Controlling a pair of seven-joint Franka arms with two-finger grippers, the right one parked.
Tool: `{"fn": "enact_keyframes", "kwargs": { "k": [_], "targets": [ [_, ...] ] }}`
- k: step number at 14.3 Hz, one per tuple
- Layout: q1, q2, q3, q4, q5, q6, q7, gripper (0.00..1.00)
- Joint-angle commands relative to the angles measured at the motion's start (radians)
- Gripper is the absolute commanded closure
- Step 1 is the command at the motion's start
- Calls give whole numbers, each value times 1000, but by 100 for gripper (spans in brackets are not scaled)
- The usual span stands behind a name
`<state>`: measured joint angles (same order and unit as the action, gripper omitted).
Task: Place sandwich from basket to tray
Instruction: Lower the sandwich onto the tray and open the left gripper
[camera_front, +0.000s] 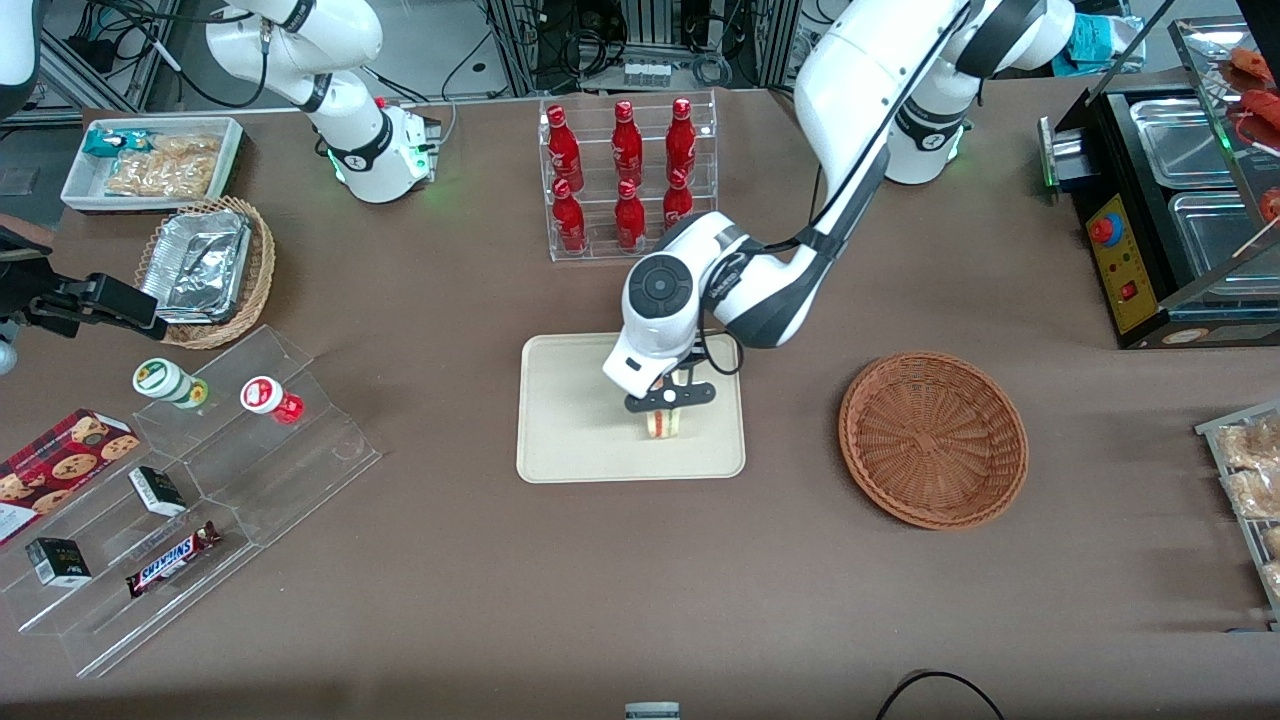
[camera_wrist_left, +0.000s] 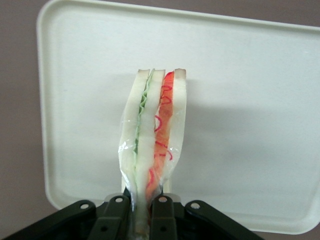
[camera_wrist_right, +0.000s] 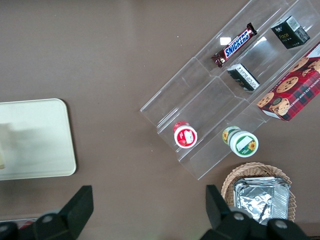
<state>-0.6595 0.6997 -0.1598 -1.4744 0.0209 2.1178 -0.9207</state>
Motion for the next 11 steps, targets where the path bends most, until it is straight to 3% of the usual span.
{"fn": "enact_keyframes", "kwargs": {
  "k": [1,2,3,4,5,9,11],
  "targets": [
    [-31,47,9,36,24,57,-27,90],
    [-34,56,8,32,24,73,-27,86],
    [-35,60,8,32,22,76,-26,73],
    [-32,57,8,32,22,76,-12,30],
    [-29,52,9,32,17,76,-18,0],
    [-20,-29,17,26,30,6,-18,0],
    [-22,-89,73,26,22,-99,-7,0]
  ]
}}
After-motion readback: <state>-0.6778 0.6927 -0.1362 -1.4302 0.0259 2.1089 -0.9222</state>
